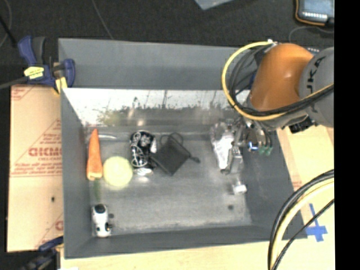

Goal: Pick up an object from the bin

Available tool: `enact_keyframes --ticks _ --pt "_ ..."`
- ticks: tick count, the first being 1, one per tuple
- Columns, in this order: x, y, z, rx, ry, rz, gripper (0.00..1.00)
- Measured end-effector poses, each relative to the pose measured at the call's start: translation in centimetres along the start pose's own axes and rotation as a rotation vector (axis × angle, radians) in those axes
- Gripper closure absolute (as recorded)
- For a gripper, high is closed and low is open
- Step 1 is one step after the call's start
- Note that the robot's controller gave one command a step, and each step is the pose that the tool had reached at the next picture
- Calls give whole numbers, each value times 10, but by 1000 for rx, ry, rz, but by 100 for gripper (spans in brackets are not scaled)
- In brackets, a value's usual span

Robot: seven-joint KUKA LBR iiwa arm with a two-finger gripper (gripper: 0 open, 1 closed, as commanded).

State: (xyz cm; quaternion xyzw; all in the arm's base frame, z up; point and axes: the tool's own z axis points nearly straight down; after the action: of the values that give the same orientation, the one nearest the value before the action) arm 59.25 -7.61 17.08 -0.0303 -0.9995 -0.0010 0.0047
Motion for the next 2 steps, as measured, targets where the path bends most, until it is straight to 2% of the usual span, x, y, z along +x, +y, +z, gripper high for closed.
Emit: enact_keyframes --ticks 1,2 --pt "-14 6 -3 3 -36 49 0" --pt "-38 30 53 2 -21 50 0"
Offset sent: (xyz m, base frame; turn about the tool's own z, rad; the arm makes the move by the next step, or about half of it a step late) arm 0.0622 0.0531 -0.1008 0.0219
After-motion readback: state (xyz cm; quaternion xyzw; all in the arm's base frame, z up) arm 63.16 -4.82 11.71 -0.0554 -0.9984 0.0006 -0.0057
